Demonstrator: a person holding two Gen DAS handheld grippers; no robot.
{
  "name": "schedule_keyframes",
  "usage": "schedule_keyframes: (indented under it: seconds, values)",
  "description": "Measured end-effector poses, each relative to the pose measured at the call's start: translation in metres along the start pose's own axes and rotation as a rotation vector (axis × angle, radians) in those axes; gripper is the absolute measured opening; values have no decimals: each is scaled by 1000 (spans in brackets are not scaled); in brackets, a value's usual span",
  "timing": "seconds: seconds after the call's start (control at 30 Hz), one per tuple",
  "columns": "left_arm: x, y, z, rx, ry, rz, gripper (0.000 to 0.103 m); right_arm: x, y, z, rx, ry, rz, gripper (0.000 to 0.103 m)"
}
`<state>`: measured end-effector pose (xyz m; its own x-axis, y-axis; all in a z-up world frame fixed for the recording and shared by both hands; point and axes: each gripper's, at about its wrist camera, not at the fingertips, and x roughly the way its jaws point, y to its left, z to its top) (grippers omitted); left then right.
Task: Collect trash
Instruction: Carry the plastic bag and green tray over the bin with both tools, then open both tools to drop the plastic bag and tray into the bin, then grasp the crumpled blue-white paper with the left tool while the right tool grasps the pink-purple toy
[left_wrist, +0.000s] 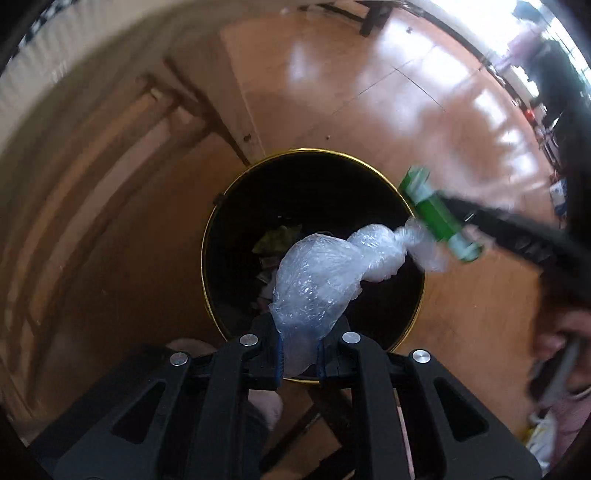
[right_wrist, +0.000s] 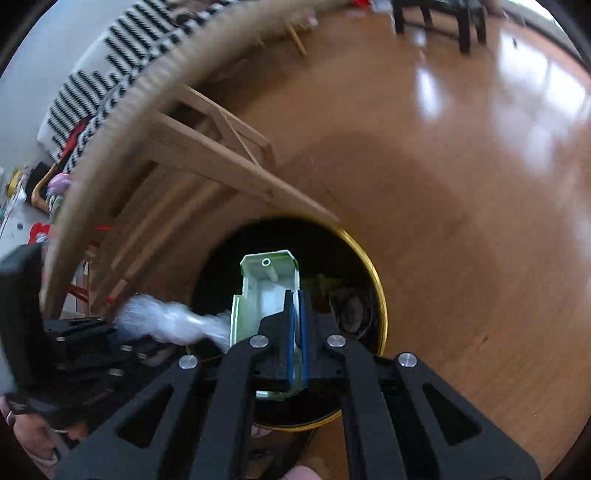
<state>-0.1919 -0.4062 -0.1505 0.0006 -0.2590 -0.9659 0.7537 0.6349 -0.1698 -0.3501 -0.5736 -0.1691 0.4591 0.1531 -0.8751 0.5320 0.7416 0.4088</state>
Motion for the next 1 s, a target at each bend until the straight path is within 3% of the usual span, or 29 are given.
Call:
schedule_keyframes:
  seconds: [0.2, 0.4, 0.53, 0.57, 0.6, 0.67, 0.7, 0.8, 0.87, 0.93, 1.0]
  values:
    - [31, 4, 2, -20, 76, 49, 12, 41, -7, -5, 75, 44, 5, 4]
    - [43, 2, 4, 25, 97, 55, 12, 43, -5, -4, 74, 47, -22, 4]
    - [40, -5, 5, 34, 93, 74, 13, 36, -3, 4, 86, 30, 25, 4]
    - [39, -8, 4, 43, 88, 90, 27, 29, -4, 5, 98, 23, 51, 5]
    - [36, -12, 3, 57, 75, 90, 58, 21, -5, 5, 107, 12, 68, 10]
    - [30, -18, 2, 80, 24, 77, 95, 2, -5, 7, 117, -36, 71, 65]
    - [24, -22, 1, 97, -5, 69, 95, -12, -6, 7, 125, -81, 63, 94]
    - [4, -34, -3, 134, -80, 52, 95, -48, -6, 8, 130, -161, 87, 97]
    - [-17, -40, -8, 125, -133, 0, 95, -73, -4, 9, 121, -234, 104, 97]
    - [-56, -42, -13, 110, -235, -65, 95, -97, 2, 12, 86, -326, 62, 97]
    - [-101, -31, -22, 73, -368, -64, 95, -116, 12, 18, 59, -412, 0, 97]
